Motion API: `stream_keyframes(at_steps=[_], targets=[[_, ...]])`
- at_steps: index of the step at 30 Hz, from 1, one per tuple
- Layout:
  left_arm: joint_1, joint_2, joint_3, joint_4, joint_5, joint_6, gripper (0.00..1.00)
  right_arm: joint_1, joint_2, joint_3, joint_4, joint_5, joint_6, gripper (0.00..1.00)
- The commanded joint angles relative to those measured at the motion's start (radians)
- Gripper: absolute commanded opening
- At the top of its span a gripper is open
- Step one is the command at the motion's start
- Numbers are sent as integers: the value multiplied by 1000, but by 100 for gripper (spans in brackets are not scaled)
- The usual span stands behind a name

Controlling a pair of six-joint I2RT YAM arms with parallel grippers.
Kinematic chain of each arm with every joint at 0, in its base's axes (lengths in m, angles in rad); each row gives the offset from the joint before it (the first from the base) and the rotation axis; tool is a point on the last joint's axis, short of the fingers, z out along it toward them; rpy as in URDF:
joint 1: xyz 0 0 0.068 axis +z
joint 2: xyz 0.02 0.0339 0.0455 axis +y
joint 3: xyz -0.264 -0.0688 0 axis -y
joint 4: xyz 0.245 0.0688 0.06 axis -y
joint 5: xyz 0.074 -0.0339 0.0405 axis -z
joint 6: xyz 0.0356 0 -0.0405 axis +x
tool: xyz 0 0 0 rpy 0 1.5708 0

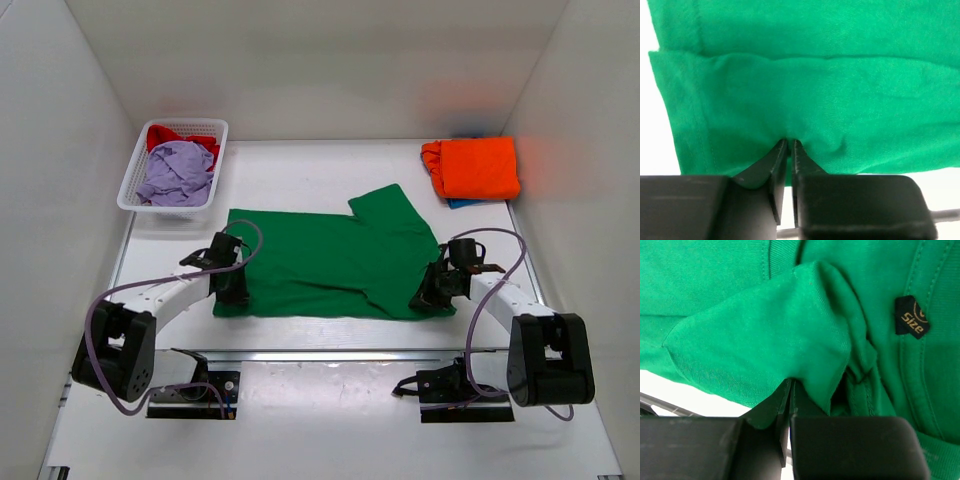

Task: Fold and stack the t-shirts
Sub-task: Fold the flattened tshirt in 1/3 of the way, then grap the side of the flattened tshirt furthest away from the robot with both arms

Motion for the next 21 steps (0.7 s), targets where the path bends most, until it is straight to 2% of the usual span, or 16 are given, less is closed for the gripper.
stream_keyframes(at_steps=[1, 3, 6, 8, 10, 11, 15, 16, 18, 20, 21], targets=[[-40, 17, 21, -80, 11, 3, 18, -21, -15, -11, -95, 46, -49, 0], [-40, 12, 22, -95, 14, 12, 15, -26, -3, 10, -123, 43, -58, 0], [-34, -26, 40, -128, 21, 38, 17, -24, -15, 38, -169, 46, -96, 0], [-16, -59, 60, -161, 33, 54, 25, -26, -55, 58, -171, 24, -103, 0], [39, -83, 90, -181, 91, 90, 28, -41, -104, 96, -163, -12, -98, 1], [53, -93, 119, -203, 99, 118, 33, -44, -109, 116, -170, -31, -109, 2], [89, -70, 252, -286, 114, 212, 42, -20, -120, 240, -181, -60, -101, 7], [96, -66, 269, -284, 123, 223, 44, -15, -109, 268, -186, -59, -94, 8], [93, -40, 330, -242, 120, 262, 58, -7, -98, 304, -154, -66, -87, 10], [99, -3, 361, -188, 84, 287, 61, 0, -65, 334, -125, -63, -69, 10], [105, 27, 389, -151, 79, 290, 59, 8, -54, 349, -106, -77, -78, 10]])
